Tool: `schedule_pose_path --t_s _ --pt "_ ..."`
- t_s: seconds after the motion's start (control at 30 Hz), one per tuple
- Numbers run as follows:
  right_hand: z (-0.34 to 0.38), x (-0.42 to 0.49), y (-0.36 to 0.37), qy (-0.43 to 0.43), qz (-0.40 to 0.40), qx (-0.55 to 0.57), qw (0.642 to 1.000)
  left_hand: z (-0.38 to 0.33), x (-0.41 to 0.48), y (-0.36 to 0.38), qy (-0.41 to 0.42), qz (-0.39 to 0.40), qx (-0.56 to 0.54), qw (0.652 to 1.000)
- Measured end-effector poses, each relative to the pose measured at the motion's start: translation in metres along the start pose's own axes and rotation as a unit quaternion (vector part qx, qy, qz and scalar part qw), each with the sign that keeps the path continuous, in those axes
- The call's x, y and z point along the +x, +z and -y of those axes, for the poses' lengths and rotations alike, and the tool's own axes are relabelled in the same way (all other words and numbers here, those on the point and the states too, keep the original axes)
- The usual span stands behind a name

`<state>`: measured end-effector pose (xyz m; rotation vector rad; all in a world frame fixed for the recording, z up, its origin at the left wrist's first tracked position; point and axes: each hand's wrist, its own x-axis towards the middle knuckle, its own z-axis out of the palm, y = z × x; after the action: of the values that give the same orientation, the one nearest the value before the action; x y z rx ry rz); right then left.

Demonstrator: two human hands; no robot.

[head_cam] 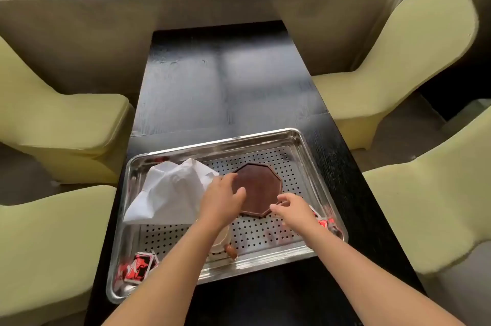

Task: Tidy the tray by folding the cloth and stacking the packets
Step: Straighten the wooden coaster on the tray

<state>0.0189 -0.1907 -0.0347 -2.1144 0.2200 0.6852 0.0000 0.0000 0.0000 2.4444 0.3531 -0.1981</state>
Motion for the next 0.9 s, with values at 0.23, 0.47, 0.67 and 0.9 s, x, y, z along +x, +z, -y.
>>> schedule_pose_path --t_s 0.23,0.47,0.67,0.9 --pt "-0.004 0.043 -0.005 0.044 -0.023 0.017 0.999 -0.001 0.069 0.028 -0.138 0.077 -0.101 0.982" --pt "-0.011 0.071 0.001 0.063 -0.041 0.042 0.996 0.02 0.093 0.058 -0.243 0.107 -0.153 0.952" --pt "-0.018 0.083 0.002 0.062 -0.07 0.038 0.995 0.013 0.103 0.074 -0.24 0.05 -0.163 0.956" --pt "-0.018 0.101 -0.021 0.068 -0.13 0.068 0.987 -0.011 0.124 0.081 -0.223 0.068 -0.238 0.943"
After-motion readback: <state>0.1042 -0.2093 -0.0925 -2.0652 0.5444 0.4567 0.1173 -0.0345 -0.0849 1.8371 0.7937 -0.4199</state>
